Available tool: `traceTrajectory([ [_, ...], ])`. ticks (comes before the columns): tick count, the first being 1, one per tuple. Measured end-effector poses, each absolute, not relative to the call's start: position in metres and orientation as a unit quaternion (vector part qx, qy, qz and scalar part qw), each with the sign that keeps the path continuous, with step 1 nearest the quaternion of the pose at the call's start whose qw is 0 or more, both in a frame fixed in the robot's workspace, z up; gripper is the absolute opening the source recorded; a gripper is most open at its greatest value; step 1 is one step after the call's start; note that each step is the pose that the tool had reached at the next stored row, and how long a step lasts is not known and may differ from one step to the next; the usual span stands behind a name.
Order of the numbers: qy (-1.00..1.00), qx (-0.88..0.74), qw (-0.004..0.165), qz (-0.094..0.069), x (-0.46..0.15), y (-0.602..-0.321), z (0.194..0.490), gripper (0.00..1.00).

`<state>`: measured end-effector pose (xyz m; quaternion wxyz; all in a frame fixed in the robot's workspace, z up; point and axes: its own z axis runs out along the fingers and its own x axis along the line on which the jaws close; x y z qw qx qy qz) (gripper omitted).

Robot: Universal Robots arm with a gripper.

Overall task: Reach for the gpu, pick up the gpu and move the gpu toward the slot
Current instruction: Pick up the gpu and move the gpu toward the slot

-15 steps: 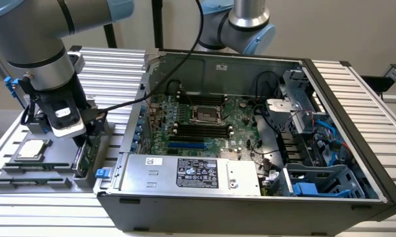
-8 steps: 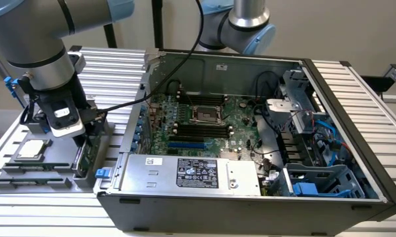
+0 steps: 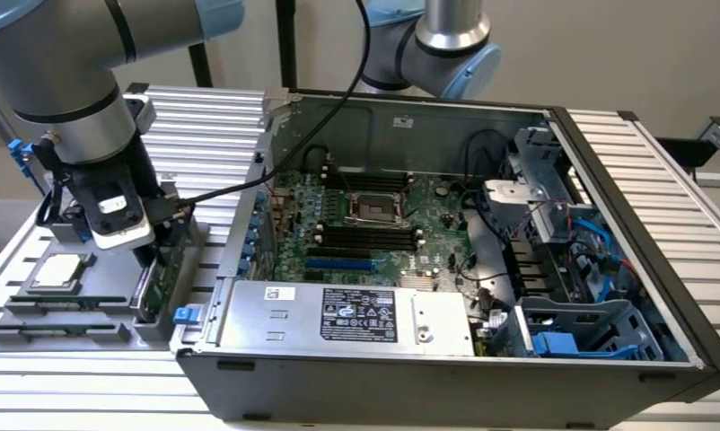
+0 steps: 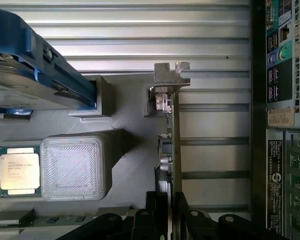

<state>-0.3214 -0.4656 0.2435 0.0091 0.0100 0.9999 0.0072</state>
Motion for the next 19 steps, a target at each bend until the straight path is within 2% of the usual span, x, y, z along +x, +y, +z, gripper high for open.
traceTrajectory([
  [19,1.0,0.01,-0.002,0.007,-0.321,-0.466,0.255,0.26],
])
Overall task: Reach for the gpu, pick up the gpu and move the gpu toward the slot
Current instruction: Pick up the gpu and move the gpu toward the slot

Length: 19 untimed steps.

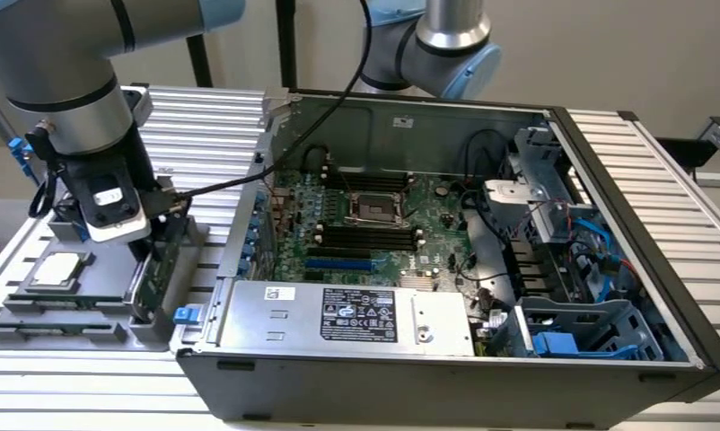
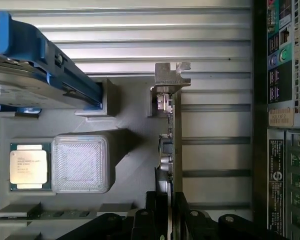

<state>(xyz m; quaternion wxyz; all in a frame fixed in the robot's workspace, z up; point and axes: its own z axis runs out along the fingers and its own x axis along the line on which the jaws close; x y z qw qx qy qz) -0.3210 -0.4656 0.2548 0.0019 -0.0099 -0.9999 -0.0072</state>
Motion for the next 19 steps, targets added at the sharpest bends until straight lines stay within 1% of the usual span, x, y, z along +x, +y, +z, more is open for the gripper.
traceTrajectory([
  [5,-1.0,-0.01,0.003,-0.007,-0.321,-0.466,0.271,0.26],
  [19,-1.0,-0.01,0.005,-0.007,-0.313,-0.466,0.335,0.26],
])
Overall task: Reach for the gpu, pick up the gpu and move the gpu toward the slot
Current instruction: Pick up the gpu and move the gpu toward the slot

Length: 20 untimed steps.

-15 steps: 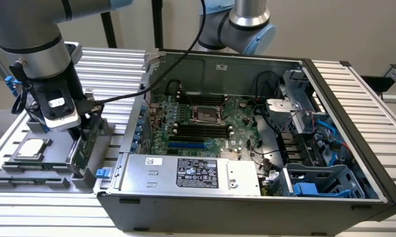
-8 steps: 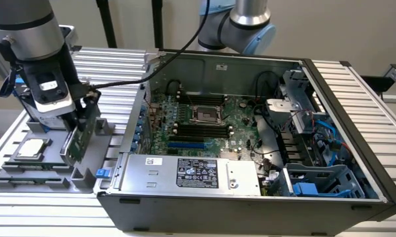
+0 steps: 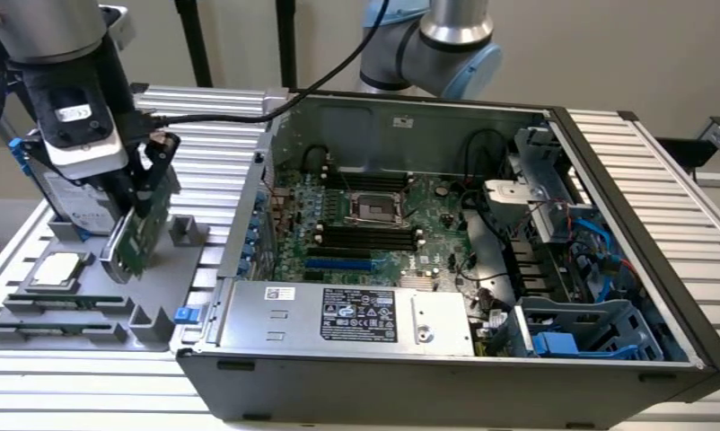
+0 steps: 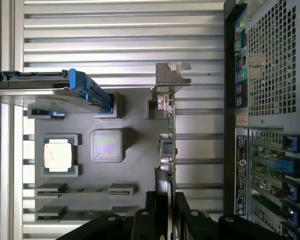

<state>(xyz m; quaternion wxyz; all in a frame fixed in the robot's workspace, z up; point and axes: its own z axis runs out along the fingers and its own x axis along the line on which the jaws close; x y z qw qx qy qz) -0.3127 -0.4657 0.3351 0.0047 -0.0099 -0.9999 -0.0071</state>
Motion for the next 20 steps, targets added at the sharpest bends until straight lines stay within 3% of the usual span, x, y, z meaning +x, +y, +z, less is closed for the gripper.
traceTrajectory([
  [20,-1.0,-0.002,0.007,-0.017,-0.252,-0.468,0.425,0.26],
])
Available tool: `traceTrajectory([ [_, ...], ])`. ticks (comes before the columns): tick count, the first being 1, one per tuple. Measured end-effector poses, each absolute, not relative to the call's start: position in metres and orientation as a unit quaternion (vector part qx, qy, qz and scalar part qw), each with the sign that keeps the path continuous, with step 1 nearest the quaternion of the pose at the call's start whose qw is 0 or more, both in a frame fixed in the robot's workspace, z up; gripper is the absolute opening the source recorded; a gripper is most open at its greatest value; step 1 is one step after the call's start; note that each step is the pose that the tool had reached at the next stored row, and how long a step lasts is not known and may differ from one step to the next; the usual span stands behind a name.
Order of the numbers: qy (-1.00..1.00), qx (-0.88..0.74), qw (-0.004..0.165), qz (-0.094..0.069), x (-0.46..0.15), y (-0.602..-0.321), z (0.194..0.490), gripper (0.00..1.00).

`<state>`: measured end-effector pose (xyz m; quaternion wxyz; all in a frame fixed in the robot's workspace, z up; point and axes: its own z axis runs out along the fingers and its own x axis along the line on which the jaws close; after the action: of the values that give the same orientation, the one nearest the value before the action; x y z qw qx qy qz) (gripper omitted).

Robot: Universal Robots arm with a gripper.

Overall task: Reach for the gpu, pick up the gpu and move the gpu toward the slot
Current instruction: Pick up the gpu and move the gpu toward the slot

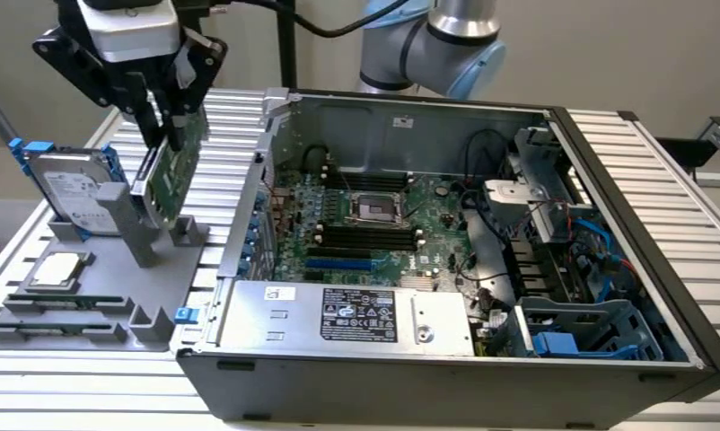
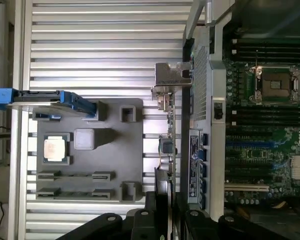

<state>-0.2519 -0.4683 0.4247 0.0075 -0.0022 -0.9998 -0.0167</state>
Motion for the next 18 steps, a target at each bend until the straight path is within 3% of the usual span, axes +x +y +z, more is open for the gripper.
traceTrajectory([
  [18,-1.0,-0.002,0.011,-0.026,-0.17,-0.468,0.433,0.26],
])
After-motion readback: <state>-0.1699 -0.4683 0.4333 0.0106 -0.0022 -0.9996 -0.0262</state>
